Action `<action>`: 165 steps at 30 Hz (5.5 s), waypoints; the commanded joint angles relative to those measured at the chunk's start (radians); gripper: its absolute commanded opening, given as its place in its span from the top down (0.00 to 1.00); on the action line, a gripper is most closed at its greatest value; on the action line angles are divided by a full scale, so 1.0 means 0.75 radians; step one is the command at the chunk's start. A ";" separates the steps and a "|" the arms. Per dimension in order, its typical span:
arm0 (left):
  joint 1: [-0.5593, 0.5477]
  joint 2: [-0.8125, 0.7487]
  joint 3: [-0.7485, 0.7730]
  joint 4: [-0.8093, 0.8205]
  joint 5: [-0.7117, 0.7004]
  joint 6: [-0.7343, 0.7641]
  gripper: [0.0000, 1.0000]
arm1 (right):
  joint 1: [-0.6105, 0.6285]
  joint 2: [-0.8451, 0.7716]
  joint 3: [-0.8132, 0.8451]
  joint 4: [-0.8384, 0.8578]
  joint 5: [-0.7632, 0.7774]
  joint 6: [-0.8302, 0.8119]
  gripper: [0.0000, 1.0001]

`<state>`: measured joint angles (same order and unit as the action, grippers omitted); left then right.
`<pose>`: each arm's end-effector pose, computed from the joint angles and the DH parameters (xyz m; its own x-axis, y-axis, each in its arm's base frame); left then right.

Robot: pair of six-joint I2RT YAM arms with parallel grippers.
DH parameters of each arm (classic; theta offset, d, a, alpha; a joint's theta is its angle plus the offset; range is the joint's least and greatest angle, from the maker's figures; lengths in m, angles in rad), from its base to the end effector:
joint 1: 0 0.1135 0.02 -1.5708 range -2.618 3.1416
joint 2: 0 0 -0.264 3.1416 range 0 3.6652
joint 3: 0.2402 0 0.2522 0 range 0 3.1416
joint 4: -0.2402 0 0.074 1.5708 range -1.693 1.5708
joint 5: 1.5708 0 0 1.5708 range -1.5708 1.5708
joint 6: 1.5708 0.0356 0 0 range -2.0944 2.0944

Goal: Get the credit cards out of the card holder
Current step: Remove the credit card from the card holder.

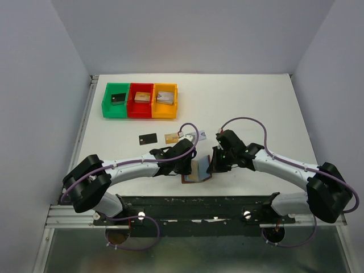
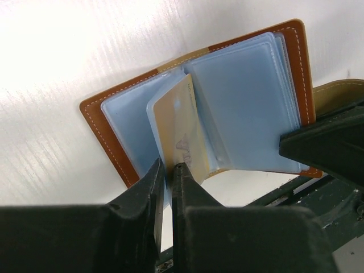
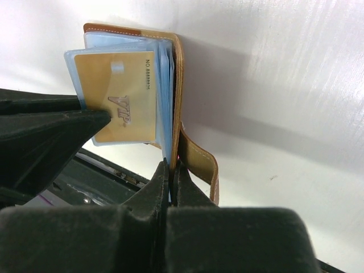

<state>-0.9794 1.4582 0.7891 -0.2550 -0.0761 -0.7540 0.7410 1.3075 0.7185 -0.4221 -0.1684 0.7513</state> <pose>0.1615 -0.2356 0.1836 -0.8735 0.0764 -0.4808 0.2802 0.8865 -0.3683 0.1776 0.1706 0.1898 -0.9560 0.0375 -0.2911 -0.1075 0.8781 0.4662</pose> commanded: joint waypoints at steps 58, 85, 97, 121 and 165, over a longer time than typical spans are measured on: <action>0.159 -0.134 -0.305 0.328 0.073 -0.036 1.00 | 0.012 0.322 -0.248 0.902 -0.293 0.213 0.65; 0.144 -0.083 -0.402 0.332 0.079 -0.087 1.00 | 0.010 0.369 -0.283 1.027 -0.315 0.256 0.66; 0.122 -0.077 -0.447 0.381 0.091 -0.103 1.00 | -0.002 0.372 -0.332 1.234 -0.375 0.322 0.67; 0.105 -0.091 -0.453 0.342 0.042 -0.118 1.00 | -0.047 0.312 -0.393 1.230 -0.409 0.295 0.85; 0.105 -0.126 -0.498 0.330 0.026 -0.138 1.00 | -0.068 0.329 -0.322 0.962 -0.409 0.211 0.64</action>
<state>-0.8925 1.3243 0.4446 0.1146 -0.0433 -0.8726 0.6933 1.5501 0.4652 0.3473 -0.4980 0.9371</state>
